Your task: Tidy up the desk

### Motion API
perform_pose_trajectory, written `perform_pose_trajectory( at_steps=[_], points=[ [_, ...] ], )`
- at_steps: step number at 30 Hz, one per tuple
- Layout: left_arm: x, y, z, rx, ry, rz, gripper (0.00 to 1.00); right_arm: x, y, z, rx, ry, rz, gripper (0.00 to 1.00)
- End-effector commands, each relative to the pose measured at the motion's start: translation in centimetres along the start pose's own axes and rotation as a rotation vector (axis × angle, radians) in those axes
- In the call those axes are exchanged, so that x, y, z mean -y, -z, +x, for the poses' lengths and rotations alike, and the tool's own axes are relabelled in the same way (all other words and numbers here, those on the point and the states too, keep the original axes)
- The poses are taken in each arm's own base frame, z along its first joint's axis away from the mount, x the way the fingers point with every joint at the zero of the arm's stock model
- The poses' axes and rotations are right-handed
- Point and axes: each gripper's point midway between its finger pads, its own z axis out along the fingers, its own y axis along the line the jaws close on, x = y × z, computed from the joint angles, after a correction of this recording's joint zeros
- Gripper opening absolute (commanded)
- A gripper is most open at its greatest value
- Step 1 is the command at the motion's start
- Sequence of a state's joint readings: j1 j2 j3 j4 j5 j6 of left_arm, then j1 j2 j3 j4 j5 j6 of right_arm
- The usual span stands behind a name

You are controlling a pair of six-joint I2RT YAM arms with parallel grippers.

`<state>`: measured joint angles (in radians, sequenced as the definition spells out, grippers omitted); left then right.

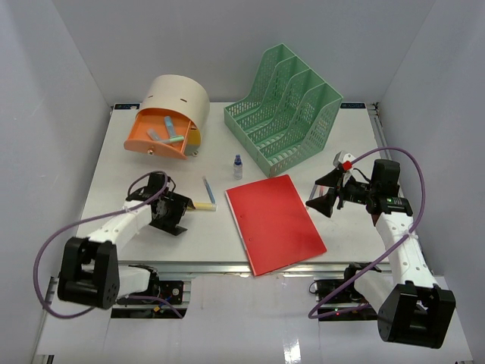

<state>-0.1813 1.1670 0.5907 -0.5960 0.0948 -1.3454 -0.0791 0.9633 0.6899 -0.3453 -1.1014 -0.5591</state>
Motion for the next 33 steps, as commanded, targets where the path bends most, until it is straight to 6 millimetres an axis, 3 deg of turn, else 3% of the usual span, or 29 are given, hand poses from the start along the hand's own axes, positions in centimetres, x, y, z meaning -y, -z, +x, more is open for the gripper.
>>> perform_pose_trajectory(
  at_steps=[1,11,19,28,33],
  points=[
    [2.4,-0.8,-1.3,0.051,0.088,-0.064,0.84,0.2,0.1,-0.1,0.003,0.005,0.003,0.9],
    [4.6,-1.9,-2.9,0.11,0.121,-0.088,0.83,0.1,0.1,0.0,0.003,0.0,-0.003,0.91],
    [4.1,-4.1,-2.7,0.075,0.095,-0.203,0.75,0.1,0.2,0.0,0.001,0.009,0.005,0.91],
    [4.0,-4.9,-3.3,0.091,0.057,-0.259,0.57,0.1,0.2,-0.1,0.001,0.012,0.008,0.91],
    [3.0,-4.8,-3.4,0.097,0.027,-0.284,0.49,0.1,0.3,-0.2,0.004,0.021,0.009,0.9]
  ],
)
